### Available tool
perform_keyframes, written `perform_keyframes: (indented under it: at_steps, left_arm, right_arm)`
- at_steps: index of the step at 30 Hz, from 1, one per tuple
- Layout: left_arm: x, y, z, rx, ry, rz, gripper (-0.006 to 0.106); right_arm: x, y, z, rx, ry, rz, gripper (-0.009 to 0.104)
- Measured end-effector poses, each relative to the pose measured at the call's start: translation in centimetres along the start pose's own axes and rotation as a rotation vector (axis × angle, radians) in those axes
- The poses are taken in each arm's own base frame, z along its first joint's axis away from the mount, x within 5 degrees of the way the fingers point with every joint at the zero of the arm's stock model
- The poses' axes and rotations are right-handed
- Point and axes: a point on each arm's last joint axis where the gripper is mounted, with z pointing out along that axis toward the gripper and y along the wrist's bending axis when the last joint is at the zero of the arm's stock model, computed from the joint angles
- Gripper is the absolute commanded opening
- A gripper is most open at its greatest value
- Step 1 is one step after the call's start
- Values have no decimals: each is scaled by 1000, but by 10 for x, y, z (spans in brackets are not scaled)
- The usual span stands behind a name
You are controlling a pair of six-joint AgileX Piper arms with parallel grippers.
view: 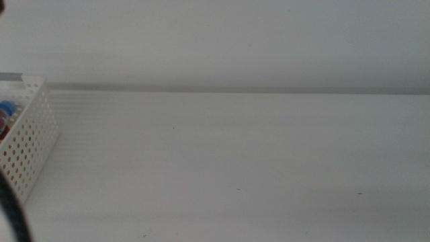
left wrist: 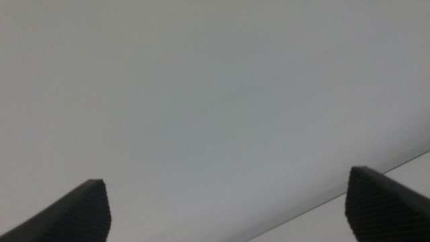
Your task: Use arms to grab the bottles and put them into the dustbin to the left of the table.
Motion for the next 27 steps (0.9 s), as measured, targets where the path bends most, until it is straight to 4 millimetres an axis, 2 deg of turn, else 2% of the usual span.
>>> perform_keyframes:
  at_steps: [6, 17, 21, 27]
  left_arm:
    - [55, -2, -15, -123, 69, -27, 94]
    - [149, -19, -42, -326, 101, -74, 94]
    - [183, -27, -45, -368, 112, -90, 94]
    - [220, -34, -40, -374, 178, -117, 94]
  right_arm:
    - [22, 1, 13, 77, 54, 5, 93]
    - [61, -12, 25, 526, 143, 206, 93]
    - [81, -16, 28, 631, 175, 234, 93]
    - [104, -18, 33, 670, 183, 173, 93]
